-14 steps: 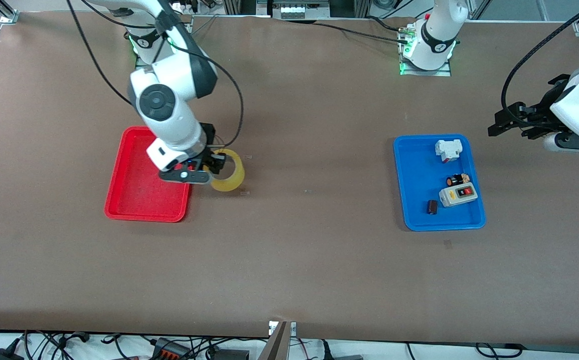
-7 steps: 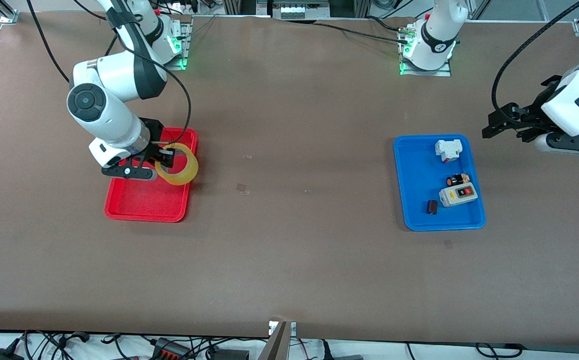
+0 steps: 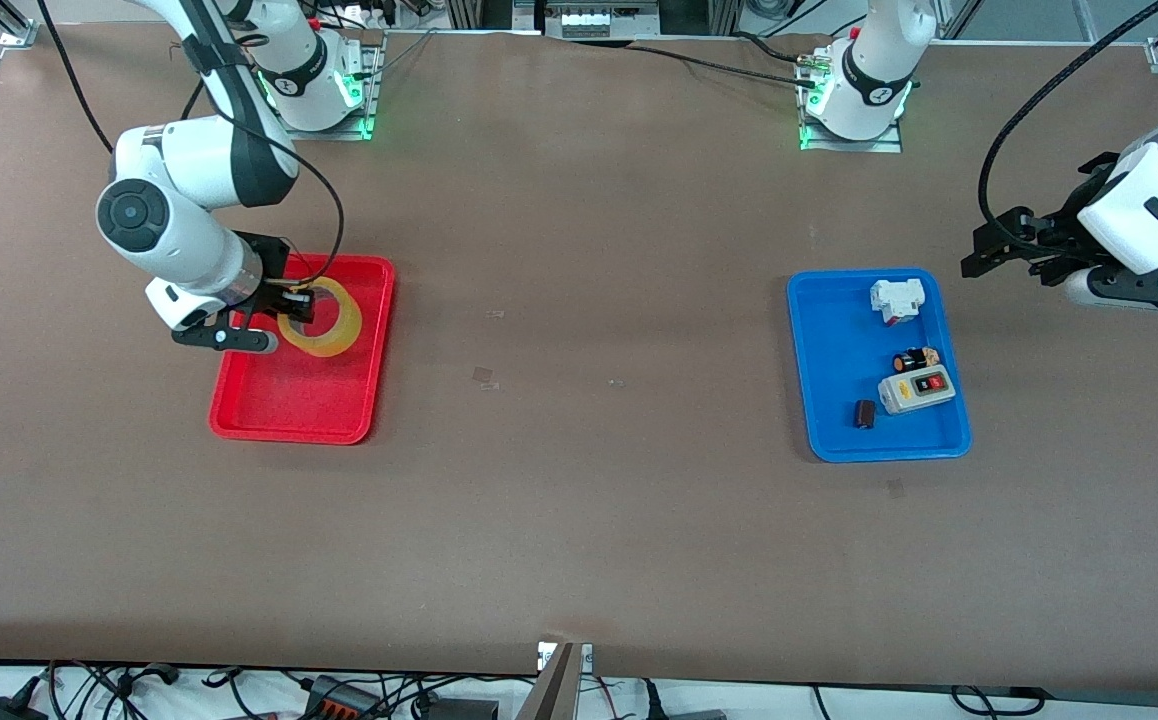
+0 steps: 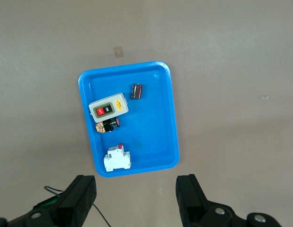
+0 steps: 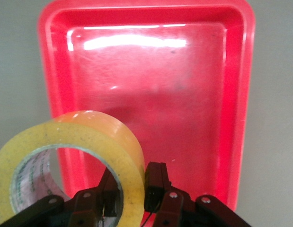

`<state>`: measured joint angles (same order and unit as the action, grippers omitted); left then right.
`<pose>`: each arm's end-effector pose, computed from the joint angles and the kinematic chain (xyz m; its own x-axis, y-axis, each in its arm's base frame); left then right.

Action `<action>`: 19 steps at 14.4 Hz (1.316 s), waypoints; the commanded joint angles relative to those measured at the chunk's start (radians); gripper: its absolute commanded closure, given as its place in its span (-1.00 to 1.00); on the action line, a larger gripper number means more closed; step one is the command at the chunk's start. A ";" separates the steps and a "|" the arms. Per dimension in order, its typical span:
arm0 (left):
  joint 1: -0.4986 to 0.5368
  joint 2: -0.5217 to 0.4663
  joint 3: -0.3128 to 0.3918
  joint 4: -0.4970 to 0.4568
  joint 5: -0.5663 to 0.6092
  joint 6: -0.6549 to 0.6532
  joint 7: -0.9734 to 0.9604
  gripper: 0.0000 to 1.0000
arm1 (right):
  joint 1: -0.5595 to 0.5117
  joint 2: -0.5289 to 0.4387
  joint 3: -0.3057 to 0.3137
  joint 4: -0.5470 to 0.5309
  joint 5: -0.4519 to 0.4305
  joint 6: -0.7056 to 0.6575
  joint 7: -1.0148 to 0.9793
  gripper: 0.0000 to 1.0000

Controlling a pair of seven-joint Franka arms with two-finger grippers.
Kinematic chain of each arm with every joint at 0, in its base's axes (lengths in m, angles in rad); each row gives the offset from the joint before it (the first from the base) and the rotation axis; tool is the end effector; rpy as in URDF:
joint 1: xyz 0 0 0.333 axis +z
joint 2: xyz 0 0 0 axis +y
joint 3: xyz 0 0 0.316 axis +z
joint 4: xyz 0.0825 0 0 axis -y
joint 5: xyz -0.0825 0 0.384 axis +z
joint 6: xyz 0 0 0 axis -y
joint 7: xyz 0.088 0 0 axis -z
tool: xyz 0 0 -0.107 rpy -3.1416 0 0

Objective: Place and move tape with both arms
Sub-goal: 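Move the tape roll with the right gripper into the red tray, then lower the tape into the red tray and open the right gripper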

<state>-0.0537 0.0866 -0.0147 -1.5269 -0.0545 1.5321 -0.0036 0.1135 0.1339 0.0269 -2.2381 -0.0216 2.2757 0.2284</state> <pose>0.5740 -0.0450 0.5931 0.9944 -0.0667 -0.0814 -0.0623 -0.9965 0.0554 0.5226 0.0733 0.3018 0.9931 -0.0744 -0.0911 -0.0717 -0.9969 0.0329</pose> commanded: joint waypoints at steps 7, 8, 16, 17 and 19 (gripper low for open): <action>0.006 0.001 -0.004 0.007 0.004 0.005 0.013 -1.00 | -0.190 0.045 0.016 -0.094 -0.004 0.159 -0.251 0.91; 0.005 0.001 -0.004 0.007 0.004 0.005 0.013 -1.00 | -0.184 0.064 0.018 -0.094 -0.004 0.192 -0.250 0.91; 0.005 0.001 -0.004 0.007 0.004 0.005 0.013 -1.00 | -0.123 0.174 0.018 -0.092 -0.004 0.323 -0.236 0.59; 0.005 0.001 -0.005 0.007 0.004 0.003 0.013 -1.00 | -0.120 0.174 0.018 -0.090 -0.003 0.321 -0.235 0.08; 0.005 0.001 -0.004 0.007 0.004 0.003 0.013 -1.00 | -0.120 0.168 0.019 -0.084 -0.003 0.317 -0.216 -0.83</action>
<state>-0.0531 0.0866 -0.0147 -1.5269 -0.0546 1.5323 -0.0036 -0.0060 0.3202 0.0436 -2.3203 -0.0224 2.5863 0.0004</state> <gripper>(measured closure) 0.000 0.621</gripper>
